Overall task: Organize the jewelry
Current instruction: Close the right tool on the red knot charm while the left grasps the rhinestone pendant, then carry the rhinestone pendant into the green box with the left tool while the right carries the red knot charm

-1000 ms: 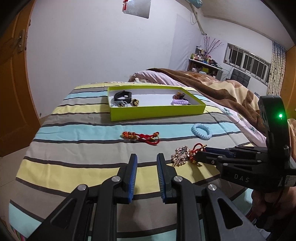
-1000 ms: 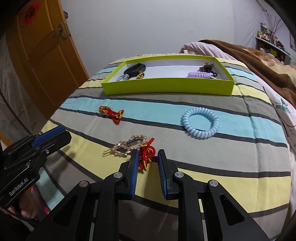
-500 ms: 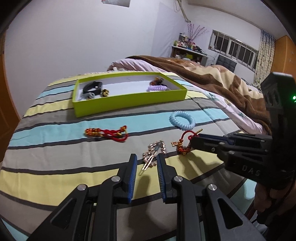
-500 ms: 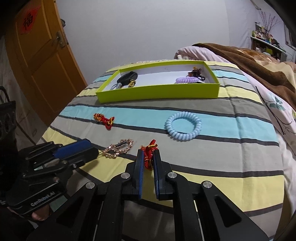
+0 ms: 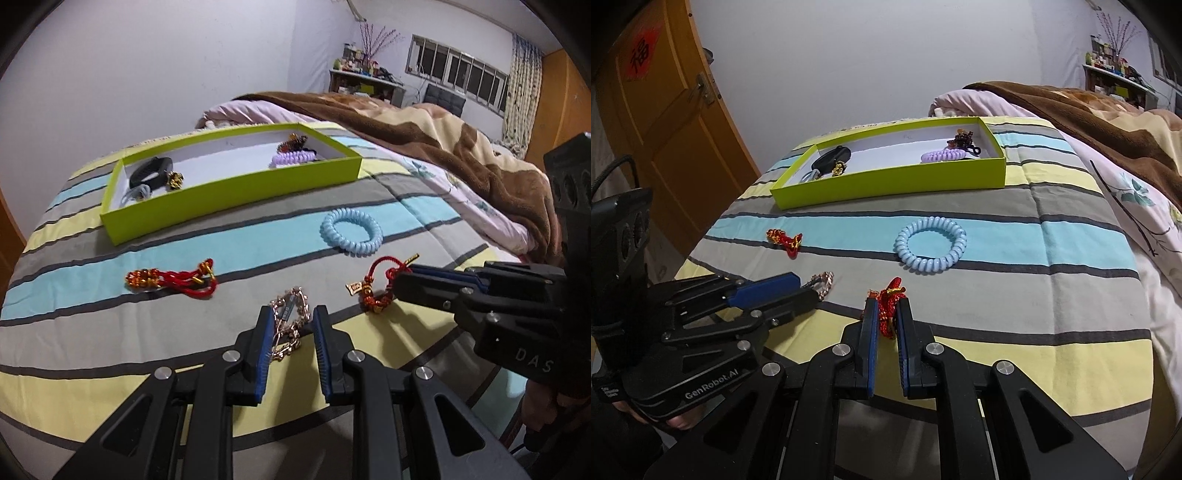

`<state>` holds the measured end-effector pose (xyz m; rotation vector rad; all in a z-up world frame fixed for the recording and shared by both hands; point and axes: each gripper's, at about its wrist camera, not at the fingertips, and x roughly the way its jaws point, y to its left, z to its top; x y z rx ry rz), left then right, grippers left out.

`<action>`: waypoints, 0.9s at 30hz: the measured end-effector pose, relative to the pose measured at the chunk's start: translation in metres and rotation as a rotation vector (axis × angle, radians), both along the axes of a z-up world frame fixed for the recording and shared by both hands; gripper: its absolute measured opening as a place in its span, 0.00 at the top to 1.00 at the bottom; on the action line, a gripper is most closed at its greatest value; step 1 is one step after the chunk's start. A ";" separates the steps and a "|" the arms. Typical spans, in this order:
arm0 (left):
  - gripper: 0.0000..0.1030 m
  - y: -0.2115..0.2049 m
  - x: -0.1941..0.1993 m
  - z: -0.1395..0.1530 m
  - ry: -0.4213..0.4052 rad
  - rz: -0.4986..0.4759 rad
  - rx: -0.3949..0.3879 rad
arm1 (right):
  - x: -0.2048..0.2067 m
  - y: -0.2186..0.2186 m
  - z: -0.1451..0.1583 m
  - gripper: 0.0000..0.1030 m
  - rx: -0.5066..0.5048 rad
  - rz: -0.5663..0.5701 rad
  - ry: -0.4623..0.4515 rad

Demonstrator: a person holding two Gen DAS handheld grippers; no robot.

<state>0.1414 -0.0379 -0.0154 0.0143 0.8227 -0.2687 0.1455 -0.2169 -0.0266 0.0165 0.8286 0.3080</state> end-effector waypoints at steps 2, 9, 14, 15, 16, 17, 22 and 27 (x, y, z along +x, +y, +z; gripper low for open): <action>0.80 0.000 0.000 0.000 0.003 -0.001 0.008 | 0.000 -0.001 0.000 0.91 0.003 -0.001 0.000; 0.96 0.002 0.000 0.000 -0.002 0.032 0.034 | -0.004 -0.002 0.003 0.91 0.000 -0.003 -0.009; 0.96 0.003 -0.006 0.002 -0.011 0.034 0.027 | -0.008 -0.004 0.006 0.91 -0.004 -0.011 -0.016; 0.96 0.003 -0.006 0.003 -0.014 0.036 0.025 | -0.009 -0.004 0.007 0.91 -0.005 -0.012 -0.017; 0.96 0.004 -0.008 0.004 -0.018 0.038 0.020 | -0.010 -0.004 0.008 0.91 -0.006 -0.013 -0.021; 0.96 0.004 -0.009 0.005 -0.021 0.041 0.016 | -0.010 -0.004 0.009 0.91 -0.006 -0.013 -0.024; 0.96 0.008 -0.015 0.017 -0.055 0.068 -0.007 | -0.013 -0.003 0.017 0.91 -0.011 -0.012 -0.047; 0.96 0.015 -0.016 0.032 -0.090 0.103 -0.024 | -0.011 0.000 0.027 0.91 -0.025 0.002 -0.077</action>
